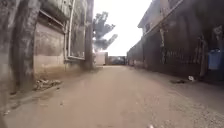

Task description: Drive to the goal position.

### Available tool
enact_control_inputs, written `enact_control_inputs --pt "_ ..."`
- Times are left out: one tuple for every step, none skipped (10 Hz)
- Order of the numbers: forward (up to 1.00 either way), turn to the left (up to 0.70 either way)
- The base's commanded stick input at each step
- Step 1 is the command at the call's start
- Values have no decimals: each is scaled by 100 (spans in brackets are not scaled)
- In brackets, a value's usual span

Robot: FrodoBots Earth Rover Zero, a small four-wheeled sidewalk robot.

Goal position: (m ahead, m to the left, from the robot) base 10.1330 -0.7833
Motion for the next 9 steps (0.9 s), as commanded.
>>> enact_control_inputs --pt "0 0" --pt "0 0" --pt "0 0" --pt "0 0" --pt "100 0" --pt "100 0" --pt "100 0" --pt "100 0" --pt "100 0"
